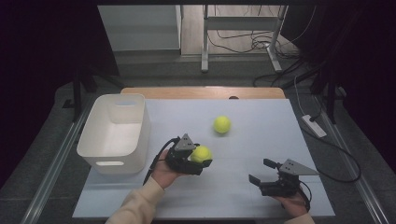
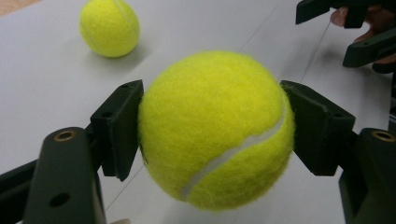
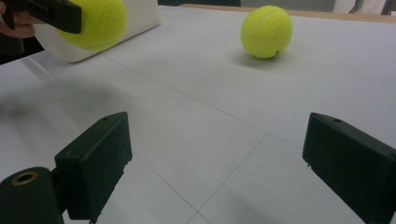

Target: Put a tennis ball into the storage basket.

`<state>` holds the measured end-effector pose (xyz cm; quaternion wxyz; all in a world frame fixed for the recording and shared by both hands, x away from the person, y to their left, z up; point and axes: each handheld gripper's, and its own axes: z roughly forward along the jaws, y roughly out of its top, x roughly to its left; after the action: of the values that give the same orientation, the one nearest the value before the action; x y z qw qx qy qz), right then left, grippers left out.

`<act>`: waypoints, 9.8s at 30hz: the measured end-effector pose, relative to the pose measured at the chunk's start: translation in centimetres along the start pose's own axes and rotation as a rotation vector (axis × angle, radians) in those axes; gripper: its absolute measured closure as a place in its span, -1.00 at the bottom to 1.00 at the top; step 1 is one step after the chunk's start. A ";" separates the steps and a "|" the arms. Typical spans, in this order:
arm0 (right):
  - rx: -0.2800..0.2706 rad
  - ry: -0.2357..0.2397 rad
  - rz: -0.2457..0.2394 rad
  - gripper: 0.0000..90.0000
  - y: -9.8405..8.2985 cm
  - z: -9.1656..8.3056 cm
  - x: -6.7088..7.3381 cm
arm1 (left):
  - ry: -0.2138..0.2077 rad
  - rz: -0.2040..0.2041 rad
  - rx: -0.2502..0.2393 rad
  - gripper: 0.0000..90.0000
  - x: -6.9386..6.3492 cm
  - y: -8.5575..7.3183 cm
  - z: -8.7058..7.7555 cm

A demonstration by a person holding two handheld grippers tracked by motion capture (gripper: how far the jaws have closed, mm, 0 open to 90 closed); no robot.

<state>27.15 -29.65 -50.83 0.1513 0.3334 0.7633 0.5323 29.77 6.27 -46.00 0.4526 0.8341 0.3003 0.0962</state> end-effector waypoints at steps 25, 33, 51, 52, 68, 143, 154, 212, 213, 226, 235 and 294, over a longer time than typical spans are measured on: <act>0.000 0.000 -0.004 -0.82 0.0 0.0 0.0 | 0.011 -0.038 -0.124 -0.41 0.7 1.4 -2.9; -0.003 -0.001 -0.003 -0.82 0.0 -0.1 0.0 | 0.027 -0.036 -0.144 -0.41 1.0 1.7 -3.6; -0.006 -0.004 -0.005 -0.82 0.1 -0.1 0.0 | 0.060 -0.037 -0.192 -0.41 1.7 2.9 -5.8; -0.005 -0.005 -0.005 -0.82 0.1 -0.1 0.0 | 0.061 -0.038 -0.194 -0.41 1.8 3.0 -5.9; -0.007 -0.007 -0.008 -0.82 0.0 -0.1 0.0 | 0.079 -0.049 -0.226 -0.41 2.7 3.7 -7.4; -0.021 -0.009 -0.007 -0.82 0.1 -0.1 0.1 | 0.296 -0.163 -0.237 -0.41 9.3 3.3 -13.3; -0.020 -0.007 -0.006 -0.82 0.1 -0.1 0.1 | 0.348 -0.204 -0.227 -0.41 11.2 2.9 -14.3; -0.029 -0.019 -0.011 -0.81 0.2 -0.2 0.1 | 0.577 -0.328 -0.103 -0.41 18.7 1.7 -16.4; -0.028 -0.019 -0.011 -0.81 0.2 -0.2 0.1 | 0.580 -0.333 -0.098 -0.41 18.9 1.6 -16.3; -0.027 -0.020 -0.009 -0.81 0.1 -0.2 0.1 | 0.613 -0.373 -0.054 -0.41 20.4 1.1 -15.8; -0.026 -0.017 -0.012 -0.81 0.1 -0.2 0.1 | 0.618 -0.392 -0.019 -0.41 21.0 0.5 -15.9; -0.026 -0.018 -0.010 -0.81 0.1 -0.2 0.1 | 0.535 -0.420 -0.034 -0.74 20.9 -0.2 -15.9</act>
<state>27.04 -29.66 -50.63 0.1650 0.3323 0.7566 0.5384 39.59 29.68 -39.41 0.3816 0.6915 0.5720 0.2211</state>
